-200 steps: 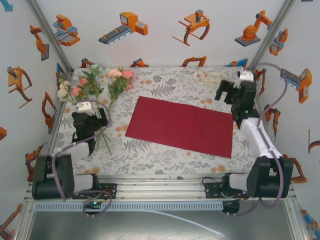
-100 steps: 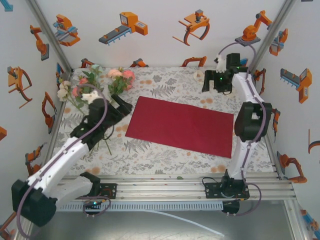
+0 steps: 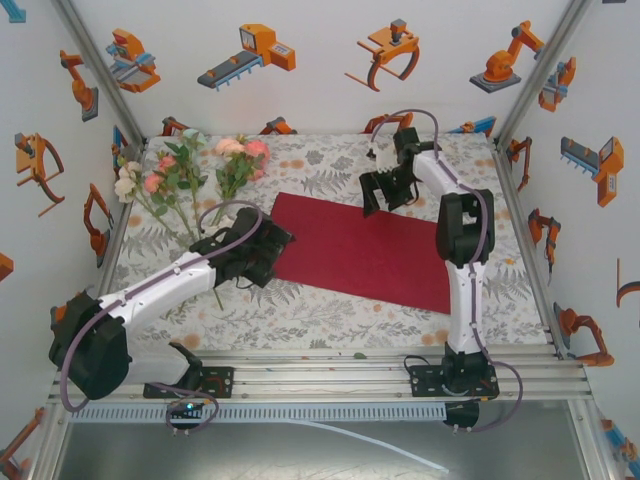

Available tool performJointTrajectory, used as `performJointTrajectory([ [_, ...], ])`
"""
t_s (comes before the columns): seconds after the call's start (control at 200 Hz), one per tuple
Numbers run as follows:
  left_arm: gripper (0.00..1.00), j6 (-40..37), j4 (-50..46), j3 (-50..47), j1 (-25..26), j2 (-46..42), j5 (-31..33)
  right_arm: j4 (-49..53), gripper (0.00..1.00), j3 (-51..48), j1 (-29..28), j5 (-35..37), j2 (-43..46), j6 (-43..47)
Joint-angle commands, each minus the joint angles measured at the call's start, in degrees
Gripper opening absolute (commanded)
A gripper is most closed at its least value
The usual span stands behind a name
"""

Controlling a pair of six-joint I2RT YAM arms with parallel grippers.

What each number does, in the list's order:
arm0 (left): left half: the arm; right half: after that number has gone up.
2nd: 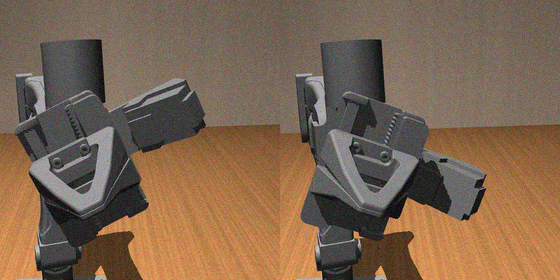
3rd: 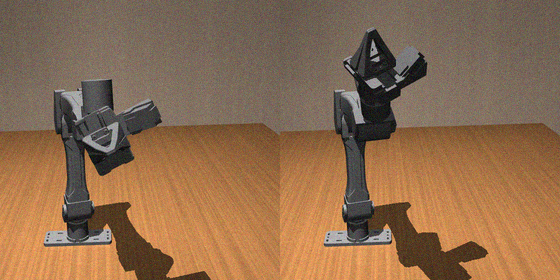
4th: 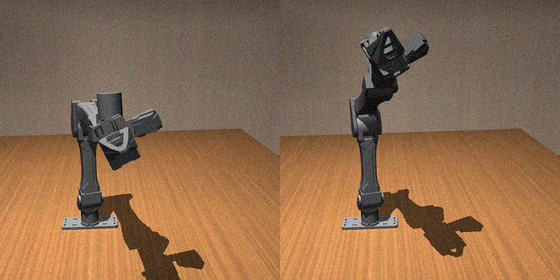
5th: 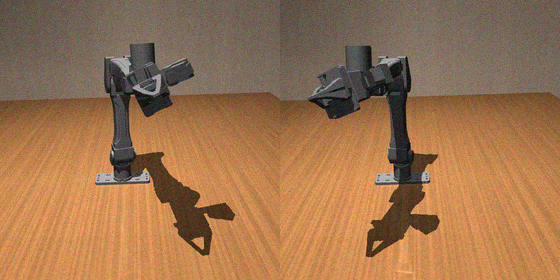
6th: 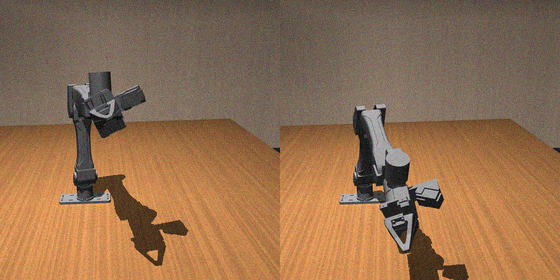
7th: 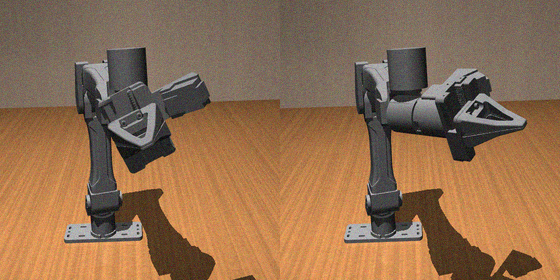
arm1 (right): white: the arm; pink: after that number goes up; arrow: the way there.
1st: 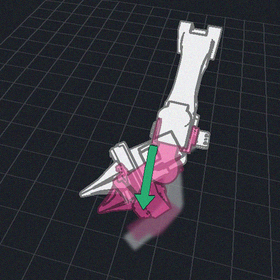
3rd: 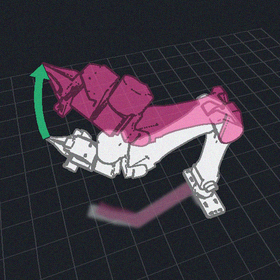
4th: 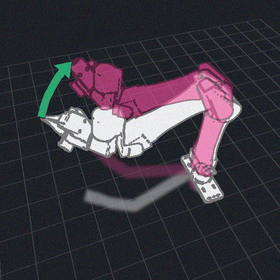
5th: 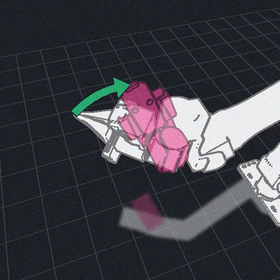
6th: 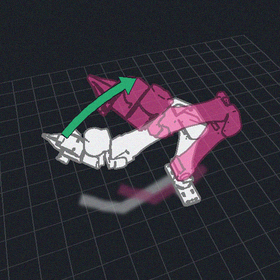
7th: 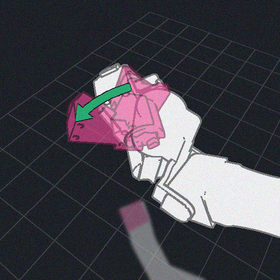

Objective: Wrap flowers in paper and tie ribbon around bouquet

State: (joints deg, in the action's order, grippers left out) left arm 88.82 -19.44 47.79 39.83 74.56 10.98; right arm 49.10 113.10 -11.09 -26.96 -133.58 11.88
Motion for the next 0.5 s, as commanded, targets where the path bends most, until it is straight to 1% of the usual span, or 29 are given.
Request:
performJointTrajectory([
  [0.0,0.97,8.4,-2.8,-3.5,-1.1,-0.4,-2.4,0.3,0.87,-0.6,-0.4,-2.9,-0.1,0.1],
  [0.07,0.97,8.5,-0.4,-4.8,-1.8,0.3,-3.7,0.1,0.8,-0.7,-0.4,-4.2,-0.8,-1.1],
  [0.175,0.97,7.7,0.2,-4.4,-3.1,2.9,-7.0,0.0,0.63,-0.3,-0.5,-4.5,-0.8,-2.2],
  [0.24,0.97,6.4,1.4,-4.2,-3.8,4.7,-8.8,0.0,0.58,-0.8,-0.5,-4.6,-0.1,-2.0],
  [0.3,0.97,4.7,2.1,-3.8,-4.3,6.5,-10.0,-0.5,0.6,-2.2,-0.5,-4.7,0.6,-2.0],
  [0.355,0.98,3.0,2.9,-3.1,-4.6,8.8,-11.5,-1.3,0.69,-3.4,-0.6,-3.5,1.2,-2.4],
  [0.406,1.0,1.8,3.6,-2.5,-5.1,10.8,-12.8,-1.4,0.7,-4.1,-0.6,-3.7,1.4,-2.3],
  [0.456,0.97,-0.5,3.3,-1.4,-5.4,12.1,-13.1,-2.0,0.72,-4.7,-0.6,-2.9,1.5,-2.6],
  [0.496,0.96,-2.5,1.9,-0.1,-5.5,13.2,-13.0,-2.7,0.79,-5.0,-0.7,-1.1,1.6,-3.0],
])
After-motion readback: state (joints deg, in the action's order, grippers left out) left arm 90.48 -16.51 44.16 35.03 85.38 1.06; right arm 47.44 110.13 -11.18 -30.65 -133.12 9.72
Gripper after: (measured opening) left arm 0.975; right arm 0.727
